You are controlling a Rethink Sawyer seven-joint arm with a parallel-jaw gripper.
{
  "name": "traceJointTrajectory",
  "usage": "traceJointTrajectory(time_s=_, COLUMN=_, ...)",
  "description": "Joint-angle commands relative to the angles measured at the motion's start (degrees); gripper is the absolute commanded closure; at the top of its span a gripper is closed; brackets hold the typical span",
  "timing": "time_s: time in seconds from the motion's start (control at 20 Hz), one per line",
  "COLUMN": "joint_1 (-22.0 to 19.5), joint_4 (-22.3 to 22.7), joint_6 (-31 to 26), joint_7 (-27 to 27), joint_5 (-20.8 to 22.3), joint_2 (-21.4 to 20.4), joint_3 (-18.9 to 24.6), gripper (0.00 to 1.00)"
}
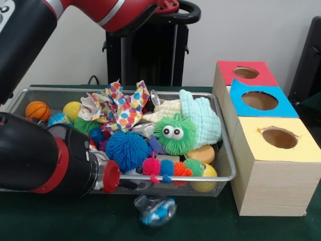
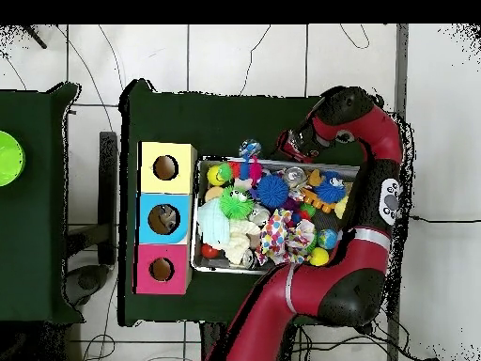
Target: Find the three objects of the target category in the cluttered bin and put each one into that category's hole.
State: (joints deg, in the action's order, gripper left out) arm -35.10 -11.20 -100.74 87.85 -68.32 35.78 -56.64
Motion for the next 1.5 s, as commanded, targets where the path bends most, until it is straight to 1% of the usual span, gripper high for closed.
traceJointTrajectory(time_s=0.05, joint_1=-4.23, joint_4=10.00, joint_6=-25.67, joint_7=-17.01, joint_5=-3.20, joint_2=14.18, joint_3=-20.30, gripper=0.00)
traceJointTrajectory(time_s=0.25, joint_1=-5.40, joint_4=9.65, joint_6=-25.34, joint_7=-18.00, joint_5=-6.87, joint_2=14.50, joint_3=-25.01, gripper=0.00)
traceJointTrajectory(time_s=0.5, joint_1=-6.29, joint_4=9.35, joint_6=-25.22, joint_7=-17.70, joint_5=-9.78, joint_2=14.72, joint_3=-28.32, gripper=0.00)
traceJointTrajectory(time_s=0.6, joint_1=-6.29, joint_4=9.39, joint_6=-24.13, joint_7=-16.71, joint_5=-10.65, joint_2=14.71, joint_3=-28.08, gripper=0.00)
traceJointTrajectory(time_s=0.65, joint_1=-5.95, joint_4=9.68, joint_6=-21.74, joint_7=-15.26, joint_5=-11.64, joint_2=14.86, joint_3=-26.44, gripper=0.00)
traceJointTrajectory(time_s=0.7, joint_1=-4.12, joint_4=10.72, joint_6=-11.58, joint_7=-10.77, joint_5=-12.47, joint_2=14.89, joint_3=-18.32, gripper=0.00)
traceJointTrajectory(time_s=0.75, joint_1=-3.13, joint_4=11.22, joint_6=-5.85, joint_7=-8.69, joint_5=-12.00, joint_2=14.66, joint_3=-14.12, gripper=0.00)
traceJointTrajectory(time_s=0.8, joint_1=-1.26, joint_4=12.19, joint_6=3.77, joint_7=-5.59, joint_5=-9.43, joint_2=13.75, joint_3=-6.54, gripper=0.00)
traceJointTrajectory(time_s=0.85, joint_1=-0.31, joint_4=12.93, joint_6=7.80, joint_7=-4.35, joint_5=-7.62, joint_2=13.00, joint_3=-3.28, gripper=0.00)
traceJointTrajectory(time_s=0.9, joint_1=1.63, joint_4=14.52, joint_6=16.01, joint_7=-2.16, joint_5=-3.12, joint_2=11.09, joint_3=3.61, gripper=0.00)
traceJointTrajectory(time_s=0.95, joint_1=2.79, joint_4=15.66, joint_6=20.73, joint_7=-1.55, joint_5=-0.32, joint_2=9.84, joint_3=7.88, gripper=0.00)
traceJointTrajectory(time_s=1.0, joint_1=4.91, joint_4=19.11, joint_6=26.25, joint_7=0.05, joint_5=3.91, joint_2=7.02, joint_3=13.72, gripper=0.00)
traceJointTrajectory(time_s=1.05, joint_1=6.06, joint_4=21.21, joint_6=30.22, joint_7=0.30, joint_5=6.61, joint_2=5.27, joint_3=17.65, gripper=0.00)
traceJointTrajectory(time_s=1.1, joint_1=7.93, joint_4=25.94, joint_6=33.49, joint_7=1.23, joint_5=8.52, joint_2=2.43, joint_3=21.11, gripper=0.00)
traceJointTrajectory(time_s=1.15, joint_1=9.10, joint_4=29.46, joint_6=35.53, joint_7=0.95, joint_5=9.95, joint_2=0.29, joint_3=23.51, gripper=0.00)
traceJointTrajectory(time_s=1.2, joint_1=10.92, joint_4=35.54, joint_6=37.10, joint_7=1.01, joint_5=10.89, joint_2=-3.03, joint_3=25.18, gripper=0.00)
traceJointTrajectory(time_s=1.25, joint_1=11.79, joint_4=39.00, joint_6=39.20, joint_7=0.36, joint_5=11.85, joint_2=-5.10, joint_3=26.80, gripper=0.00)
traceJointTrajectory(time_s=1.3, joint_1=12.60, joint_4=42.53, joint_6=39.22, joint_7=0.01, joint_5=12.29, joint_2=-7.13, joint_3=27.16, gripper=0.00)
traceJointTrajectory(time_s=1.35, joint_1=13.01, joint_4=44.67, joint_6=40.12, joint_7=-0.77, joint_5=12.75, joint_2=-8.42, joint_3=27.95, gripper=0.00)
traceJointTrajectory(time_s=1.5, joint_1=13.50, joint_4=46.58, joint_6=38.40, joint_7=-1.63, joint_5=13.52, joint_2=-9.49, joint_3=27.88, gripper=0.00)
